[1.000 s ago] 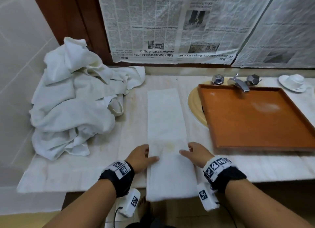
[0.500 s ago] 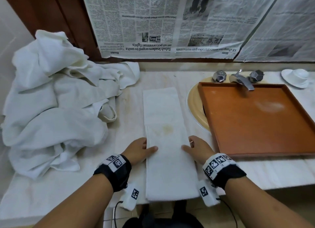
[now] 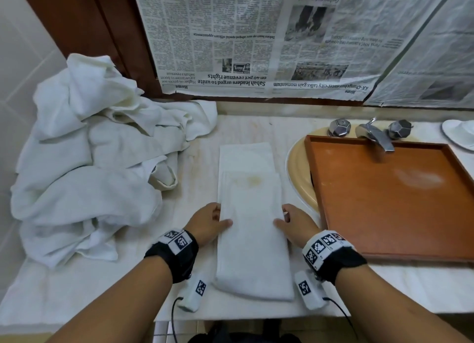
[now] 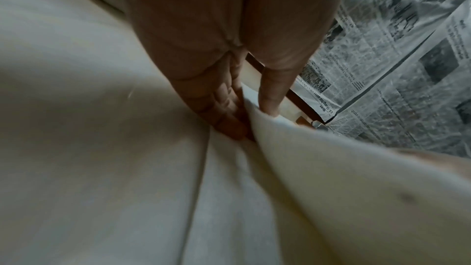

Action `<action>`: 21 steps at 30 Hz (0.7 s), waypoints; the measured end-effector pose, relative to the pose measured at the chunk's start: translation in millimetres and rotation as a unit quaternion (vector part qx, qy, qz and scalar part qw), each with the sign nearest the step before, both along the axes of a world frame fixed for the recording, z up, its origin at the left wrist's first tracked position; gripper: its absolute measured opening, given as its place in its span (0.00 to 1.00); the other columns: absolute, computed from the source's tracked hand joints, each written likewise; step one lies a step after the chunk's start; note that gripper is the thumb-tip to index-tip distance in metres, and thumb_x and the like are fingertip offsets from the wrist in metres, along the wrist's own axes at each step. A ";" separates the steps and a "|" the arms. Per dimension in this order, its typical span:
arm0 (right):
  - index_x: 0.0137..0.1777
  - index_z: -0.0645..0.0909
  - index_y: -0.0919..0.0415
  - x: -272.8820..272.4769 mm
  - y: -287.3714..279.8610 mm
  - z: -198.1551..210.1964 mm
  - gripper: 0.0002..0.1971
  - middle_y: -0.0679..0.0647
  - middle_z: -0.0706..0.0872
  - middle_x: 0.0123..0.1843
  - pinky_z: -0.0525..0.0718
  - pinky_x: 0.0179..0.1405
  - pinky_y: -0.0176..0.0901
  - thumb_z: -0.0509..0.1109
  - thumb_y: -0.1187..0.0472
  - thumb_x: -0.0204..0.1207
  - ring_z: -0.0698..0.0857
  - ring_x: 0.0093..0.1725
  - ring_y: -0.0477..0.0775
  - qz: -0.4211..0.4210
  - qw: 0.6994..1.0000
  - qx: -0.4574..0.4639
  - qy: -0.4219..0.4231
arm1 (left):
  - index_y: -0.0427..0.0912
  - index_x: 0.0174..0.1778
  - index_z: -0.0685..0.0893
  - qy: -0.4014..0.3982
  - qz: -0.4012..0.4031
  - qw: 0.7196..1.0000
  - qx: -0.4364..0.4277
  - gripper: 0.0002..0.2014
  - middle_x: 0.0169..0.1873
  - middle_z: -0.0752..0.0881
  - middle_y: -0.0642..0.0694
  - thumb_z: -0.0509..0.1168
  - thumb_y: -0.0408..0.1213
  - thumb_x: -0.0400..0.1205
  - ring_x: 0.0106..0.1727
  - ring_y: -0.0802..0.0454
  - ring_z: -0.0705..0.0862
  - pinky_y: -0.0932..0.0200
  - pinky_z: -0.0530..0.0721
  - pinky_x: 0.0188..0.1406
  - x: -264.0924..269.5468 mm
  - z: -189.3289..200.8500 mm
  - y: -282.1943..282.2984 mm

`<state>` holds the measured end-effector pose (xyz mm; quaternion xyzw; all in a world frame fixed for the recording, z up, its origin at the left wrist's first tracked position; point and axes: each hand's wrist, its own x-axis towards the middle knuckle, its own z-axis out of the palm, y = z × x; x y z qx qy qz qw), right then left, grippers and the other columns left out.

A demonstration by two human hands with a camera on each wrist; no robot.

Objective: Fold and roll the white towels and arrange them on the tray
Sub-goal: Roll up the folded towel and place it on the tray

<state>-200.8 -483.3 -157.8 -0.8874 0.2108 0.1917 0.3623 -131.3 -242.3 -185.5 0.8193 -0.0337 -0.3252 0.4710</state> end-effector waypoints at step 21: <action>0.75 0.72 0.55 28.5 -11.9 0.9 0.21 0.44 0.81 0.46 0.80 0.50 0.44 0.66 0.59 0.83 0.82 0.49 0.52 -0.018 0.999 0.036 0.007 | 0.43 0.64 0.73 0.027 0.031 0.999 0.030 0.19 0.45 0.87 0.46 0.71 0.41 0.81 0.36 0.49 0.86 0.55 0.85 0.36 14.5 8.1 -10.8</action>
